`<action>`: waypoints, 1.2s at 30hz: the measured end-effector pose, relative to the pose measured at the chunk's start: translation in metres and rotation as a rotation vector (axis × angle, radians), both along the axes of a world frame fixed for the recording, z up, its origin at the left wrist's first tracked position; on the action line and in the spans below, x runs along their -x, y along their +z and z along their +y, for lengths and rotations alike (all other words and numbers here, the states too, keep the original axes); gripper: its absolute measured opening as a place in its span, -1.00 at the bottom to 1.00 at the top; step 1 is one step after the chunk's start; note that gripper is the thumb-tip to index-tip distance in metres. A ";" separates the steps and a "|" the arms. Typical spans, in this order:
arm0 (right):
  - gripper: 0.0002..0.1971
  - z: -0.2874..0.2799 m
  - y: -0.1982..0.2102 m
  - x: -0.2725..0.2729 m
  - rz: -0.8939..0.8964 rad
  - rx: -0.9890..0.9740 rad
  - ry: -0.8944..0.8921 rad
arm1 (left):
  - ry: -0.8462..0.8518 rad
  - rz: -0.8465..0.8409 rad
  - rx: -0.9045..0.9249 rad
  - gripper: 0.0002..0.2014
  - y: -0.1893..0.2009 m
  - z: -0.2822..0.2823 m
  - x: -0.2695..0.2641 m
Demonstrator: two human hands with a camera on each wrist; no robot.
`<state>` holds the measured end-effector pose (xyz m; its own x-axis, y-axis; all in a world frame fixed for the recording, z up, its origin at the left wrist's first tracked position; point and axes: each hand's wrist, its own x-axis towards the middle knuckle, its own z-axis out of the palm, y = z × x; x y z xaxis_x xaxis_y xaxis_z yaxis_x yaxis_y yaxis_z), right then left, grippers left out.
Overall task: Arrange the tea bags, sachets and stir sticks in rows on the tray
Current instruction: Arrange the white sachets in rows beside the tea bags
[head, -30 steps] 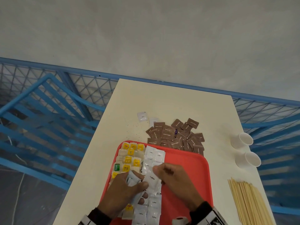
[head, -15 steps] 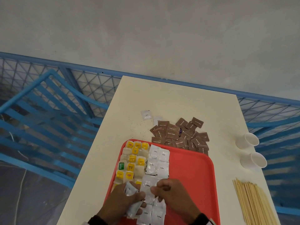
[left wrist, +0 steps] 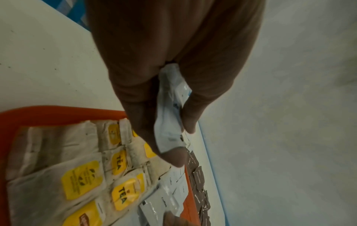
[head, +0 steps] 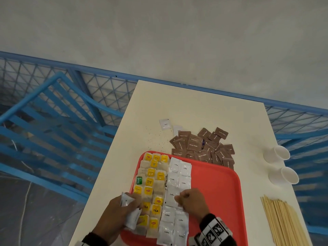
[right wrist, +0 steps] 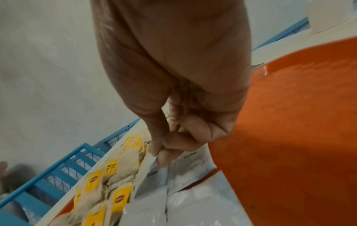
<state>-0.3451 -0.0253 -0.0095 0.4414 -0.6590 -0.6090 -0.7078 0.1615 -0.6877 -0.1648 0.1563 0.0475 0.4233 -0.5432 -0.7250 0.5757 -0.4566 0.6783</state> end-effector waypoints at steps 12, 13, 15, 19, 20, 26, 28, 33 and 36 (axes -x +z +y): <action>-0.47 0.002 0.045 -0.007 0.013 0.156 0.068 | 0.074 0.200 0.117 -0.64 0.016 -0.023 0.009; -0.48 0.007 0.057 -0.008 -0.024 0.158 0.097 | 0.105 0.220 0.145 -0.62 0.018 -0.026 0.010; -0.43 0.018 0.081 -0.013 -0.113 0.090 0.136 | 0.170 0.256 0.205 -0.62 0.023 -0.036 0.016; -0.49 0.038 0.101 -0.021 -0.160 0.028 0.159 | 0.235 0.295 0.282 -0.67 0.034 -0.056 0.034; -0.53 0.038 0.101 -0.021 -0.163 0.046 0.139 | 0.241 0.290 0.287 -0.68 0.036 -0.059 0.038; -0.67 0.019 0.104 0.000 -0.329 -0.023 -0.024 | 0.107 0.131 0.230 -0.75 0.044 -0.058 0.055; -0.75 0.015 0.109 0.008 -0.388 -0.077 -0.045 | 0.054 0.025 0.176 -0.77 0.045 -0.054 0.058; -0.77 0.008 0.119 0.027 -0.468 -0.200 0.050 | 0.036 -0.027 0.119 -0.83 0.050 -0.055 0.058; -0.86 0.004 0.117 0.032 -0.474 -0.136 0.049 | -0.125 -0.154 0.135 -0.86 0.051 -0.054 0.055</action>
